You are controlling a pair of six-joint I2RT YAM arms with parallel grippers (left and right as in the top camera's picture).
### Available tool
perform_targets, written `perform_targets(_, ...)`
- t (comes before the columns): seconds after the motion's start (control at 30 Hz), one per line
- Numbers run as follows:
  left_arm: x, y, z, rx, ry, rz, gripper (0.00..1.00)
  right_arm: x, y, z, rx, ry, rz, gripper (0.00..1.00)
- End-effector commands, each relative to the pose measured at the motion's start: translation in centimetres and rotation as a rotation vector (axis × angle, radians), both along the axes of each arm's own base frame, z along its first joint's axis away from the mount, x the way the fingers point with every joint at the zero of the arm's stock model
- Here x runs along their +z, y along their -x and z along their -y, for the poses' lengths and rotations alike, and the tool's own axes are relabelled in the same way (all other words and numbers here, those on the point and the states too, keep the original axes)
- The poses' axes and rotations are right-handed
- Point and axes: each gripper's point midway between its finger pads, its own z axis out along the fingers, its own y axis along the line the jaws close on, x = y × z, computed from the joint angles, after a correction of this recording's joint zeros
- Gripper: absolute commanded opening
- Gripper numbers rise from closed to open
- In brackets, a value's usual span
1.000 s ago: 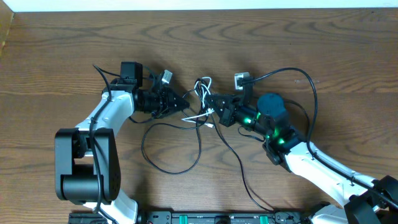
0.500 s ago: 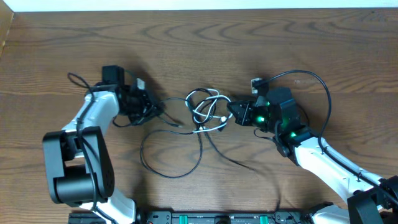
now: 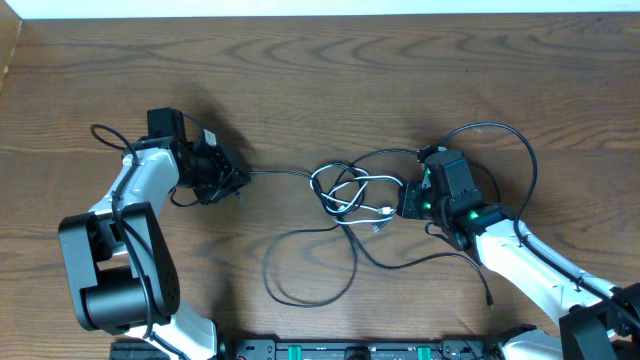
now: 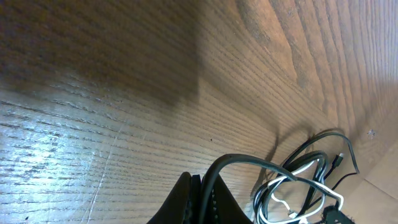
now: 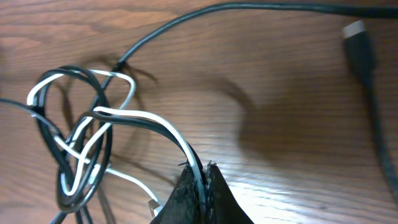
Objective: Untangle cables
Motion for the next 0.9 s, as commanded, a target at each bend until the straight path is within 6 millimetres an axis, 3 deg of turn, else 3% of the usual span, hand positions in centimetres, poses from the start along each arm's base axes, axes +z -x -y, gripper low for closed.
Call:
perform_targets(0.0,-0.4,0.0,-0.8,0.023,-0.029,-0.015,0.07,0.4,-1.1,1.9,-0.052,0.090,0.049,0.01)
perform_targets(0.07,-0.4,0.0,-0.8,0.023,-0.029,-0.015,0.08,0.4,-1.0,1.7,-0.043,0.079,0.044,0.06)
perform_targets(0.23,-0.4,0.0,-0.8,0.023,-0.029,-0.015,0.08,0.4,-0.6,0.7,0.028,0.057,0.042,0.35)
perform_targets(0.33,-0.4,0.0,-0.8,0.023,-0.029,-0.015,0.08,0.7,-0.1,-0.4,0.094,0.014,0.039,0.42)
perform_targets(0.6,-0.4,0.0,-0.8,0.023,-0.028,-0.014,0.08,5.6,0.5,-5.9,0.216,-0.307,-0.009,0.45)
perform_targets(0.7,-0.4,0.0,-0.8,0.023,-0.028,-0.015,0.08,7.4,0.5,-7.4,0.221,-0.430,-0.025,0.52)
perform_targets(0.8,-0.4,0.0,-0.8,0.023,-0.028,-0.015,0.08,7.8,0.7,-8.0,0.196,-0.475,-0.057,0.52)
perform_targets(0.87,-0.4,0.0,-0.8,0.022,-0.028,-0.015,0.08,7.5,1.0,-8.5,0.188,-0.472,-0.073,0.46)
